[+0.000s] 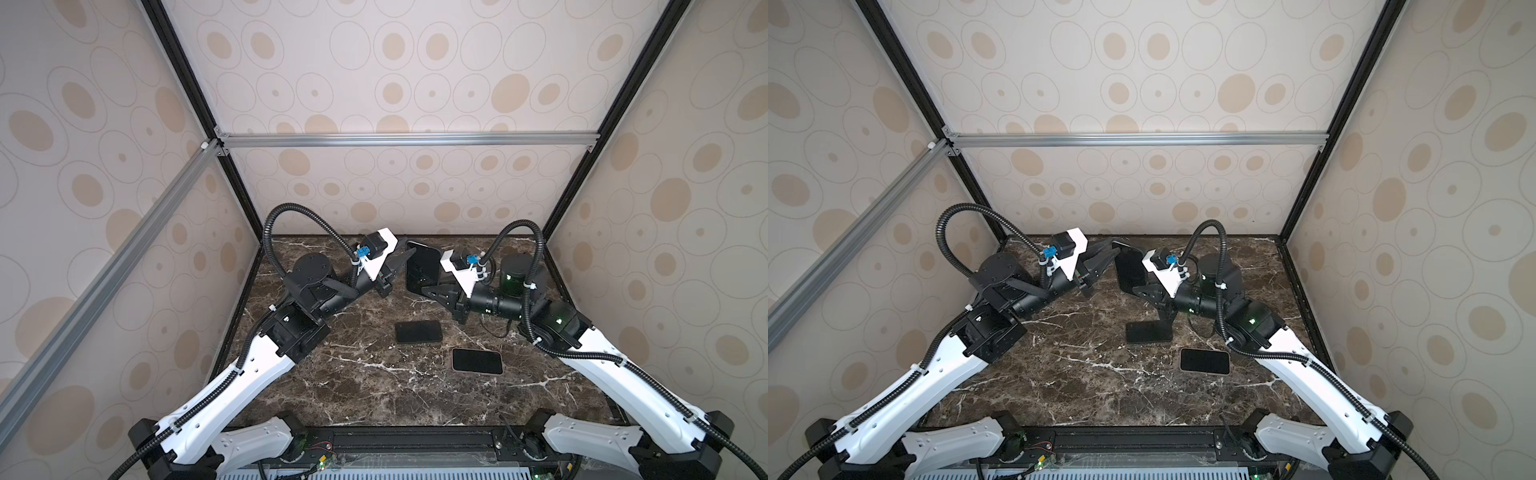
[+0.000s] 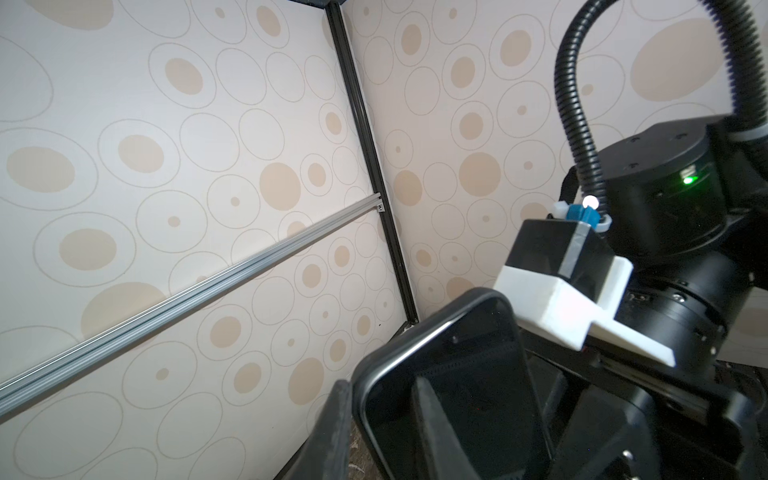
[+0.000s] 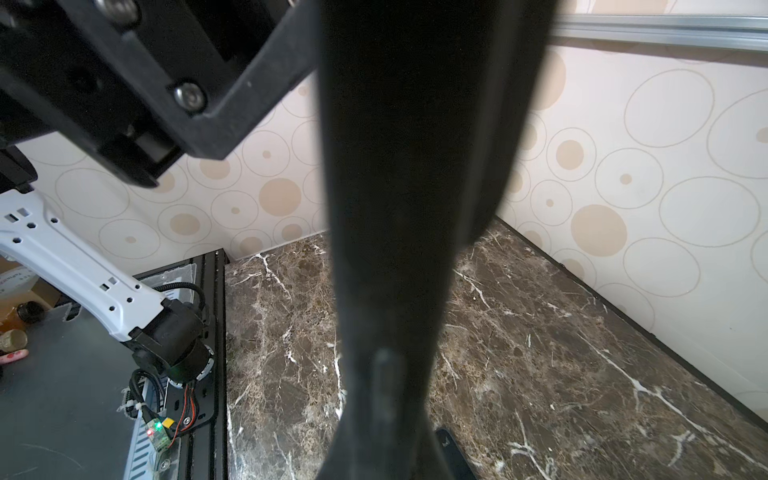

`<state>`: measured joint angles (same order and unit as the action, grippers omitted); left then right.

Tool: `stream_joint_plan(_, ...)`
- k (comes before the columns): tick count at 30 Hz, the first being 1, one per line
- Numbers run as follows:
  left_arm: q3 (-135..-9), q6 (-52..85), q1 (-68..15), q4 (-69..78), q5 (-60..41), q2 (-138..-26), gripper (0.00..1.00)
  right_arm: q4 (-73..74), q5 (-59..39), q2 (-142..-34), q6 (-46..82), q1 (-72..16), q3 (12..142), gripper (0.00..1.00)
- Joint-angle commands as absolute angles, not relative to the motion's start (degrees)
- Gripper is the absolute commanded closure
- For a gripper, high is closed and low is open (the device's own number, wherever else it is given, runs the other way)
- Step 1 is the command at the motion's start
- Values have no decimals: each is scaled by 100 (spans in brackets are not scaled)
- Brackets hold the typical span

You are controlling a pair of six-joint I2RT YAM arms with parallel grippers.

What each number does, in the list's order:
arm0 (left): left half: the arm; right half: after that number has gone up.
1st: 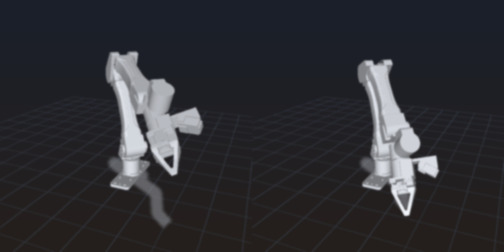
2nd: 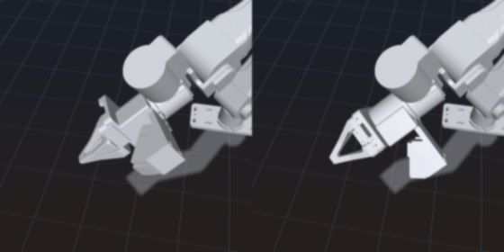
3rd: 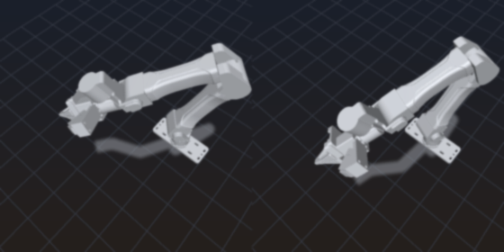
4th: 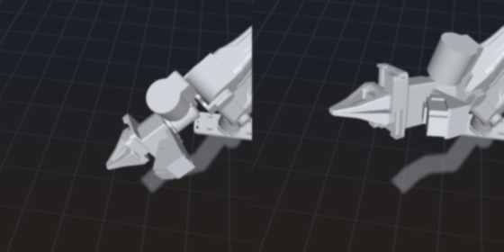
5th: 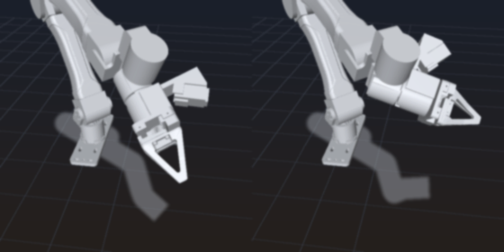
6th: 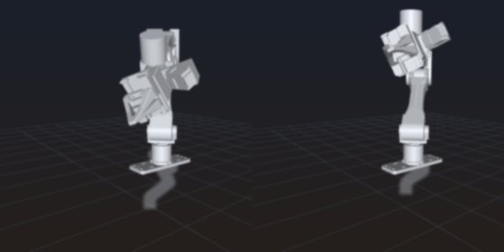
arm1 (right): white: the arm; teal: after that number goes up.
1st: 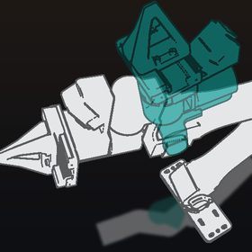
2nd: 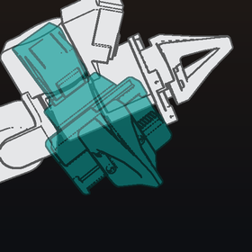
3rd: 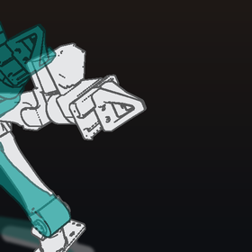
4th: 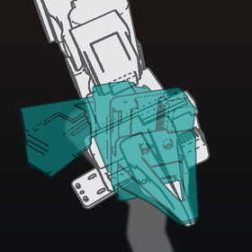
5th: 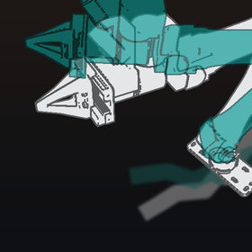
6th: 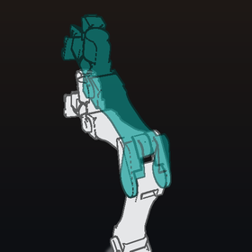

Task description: Take the phone out of the phone case

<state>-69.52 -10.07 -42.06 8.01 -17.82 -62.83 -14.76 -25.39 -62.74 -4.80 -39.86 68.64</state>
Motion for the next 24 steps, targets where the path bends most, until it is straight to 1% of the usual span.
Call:
stream_joint_plan(1, -7084, -960, -4219, 377, -2374, -6550, 75, -1010, -3352, -6243, -885, -4115, 7207, 100)
stream_joint_plan(6, -7091, -958, -4192, 117, -2663, -6678, 74, -1093, -3513, -6269, -976, -4113, 7260, 100)
stream_joint_plan(13, -7109, -906, -4049, -117, -3487, -6782, 74, -1115, -3605, -6247, -1048, -4115, 7262, 100)
stream_joint_plan(17, -7145, -910, -4003, -306, -3902, -6868, 70, -1164, -3592, -6204, -1098, -4121, 7242, 100)
stream_joint_plan(24, -7146, -923, -3986, -468, -4071, -6942, 67, -1173, -3489, -6136, -1129, -4114, 7202, 100)
